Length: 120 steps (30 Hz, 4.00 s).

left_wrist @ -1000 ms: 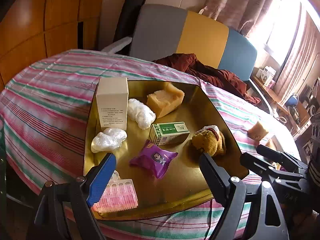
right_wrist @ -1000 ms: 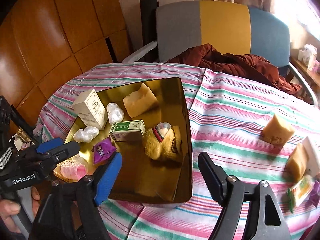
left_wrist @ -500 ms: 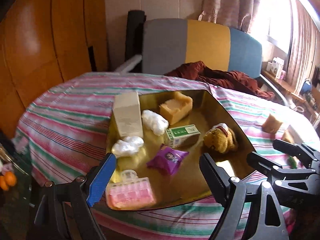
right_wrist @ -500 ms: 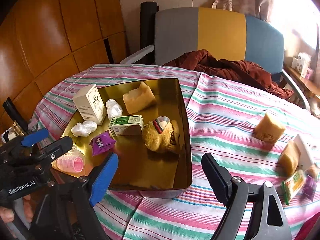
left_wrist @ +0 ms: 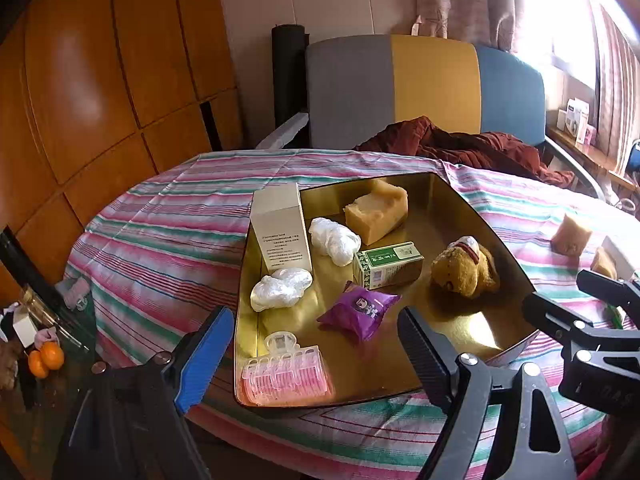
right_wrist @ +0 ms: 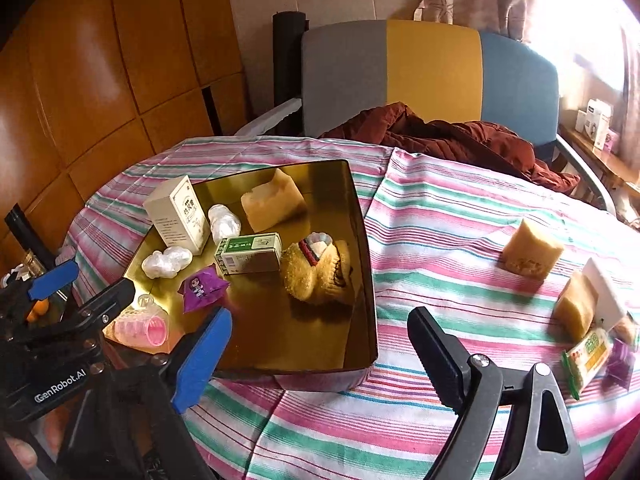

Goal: Organize objects
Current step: 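Move both tools back toward the sponges and foam block, then grasp a yellow sponge with the left tool while the right tool grasps the white foam block, then carry the yellow sponge and white foam block into the gold tray and release both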

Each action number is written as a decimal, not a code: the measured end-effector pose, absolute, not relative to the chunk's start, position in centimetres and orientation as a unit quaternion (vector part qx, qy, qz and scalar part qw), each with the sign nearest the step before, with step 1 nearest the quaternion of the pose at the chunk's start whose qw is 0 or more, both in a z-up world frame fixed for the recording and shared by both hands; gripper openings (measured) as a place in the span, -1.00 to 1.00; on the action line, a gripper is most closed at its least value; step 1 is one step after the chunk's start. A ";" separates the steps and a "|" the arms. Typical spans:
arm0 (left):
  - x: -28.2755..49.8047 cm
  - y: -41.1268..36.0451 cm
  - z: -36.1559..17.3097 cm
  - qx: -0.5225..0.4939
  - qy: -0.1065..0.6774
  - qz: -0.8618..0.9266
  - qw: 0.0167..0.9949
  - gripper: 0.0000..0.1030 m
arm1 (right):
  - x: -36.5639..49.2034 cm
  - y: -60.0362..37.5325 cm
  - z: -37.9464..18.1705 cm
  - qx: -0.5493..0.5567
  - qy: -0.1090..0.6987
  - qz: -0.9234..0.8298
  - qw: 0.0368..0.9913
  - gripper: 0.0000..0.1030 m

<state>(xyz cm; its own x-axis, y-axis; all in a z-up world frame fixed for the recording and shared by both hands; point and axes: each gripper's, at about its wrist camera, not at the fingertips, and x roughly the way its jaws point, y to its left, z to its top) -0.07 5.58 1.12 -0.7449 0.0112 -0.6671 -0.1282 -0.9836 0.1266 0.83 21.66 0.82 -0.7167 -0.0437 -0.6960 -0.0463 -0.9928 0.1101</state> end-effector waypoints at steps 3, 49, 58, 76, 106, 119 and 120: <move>0.0 6.0 1.1 -0.354 0.089 0.930 0.043 0.67 | 1.0 22.0 0.7 -0.375 0.065 0.925 0.004 0.75; -3.4 28.0 1.8 -0.392 0.160 0.846 0.324 0.67 | 11.6 59.0 2.2 -0.258 0.325 0.834 0.363 0.88; -5.4 35.3 -0.4 -0.412 0.193 0.823 0.341 0.67 | 13.1 60.6 0.8 -0.238 0.413 0.807 0.348 0.91; -11.4 43.8 -4.3 -0.462 0.159 0.804 0.339 0.93 | 11.2 60.4 -0.6 -0.288 0.422 0.806 0.298 0.92; -8.8 34.7 -1.9 -0.482 0.052 0.787 0.381 0.27 | 3.3 55.6 -3.2 -0.456 0.216 0.829 0.241 0.33; -5.4 29.6 0.4 -0.461 0.032 0.802 0.378 0.27 | 3.8 55.5 -1.6 -0.423 0.180 0.852 0.250 -0.45; -5.2 29.0 0.7 -0.458 0.029 0.805 0.375 0.27 | 4.0 55.5 -1.2 -0.414 0.184 0.855 0.251 -0.45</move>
<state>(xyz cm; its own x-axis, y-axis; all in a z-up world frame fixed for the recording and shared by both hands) -5.17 28.95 0.67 -0.2977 0.5780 -0.7598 -0.6310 -0.7164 -0.2978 3.96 55.52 -1.22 -0.5313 0.2772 -0.8005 -0.5824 -0.8057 0.1076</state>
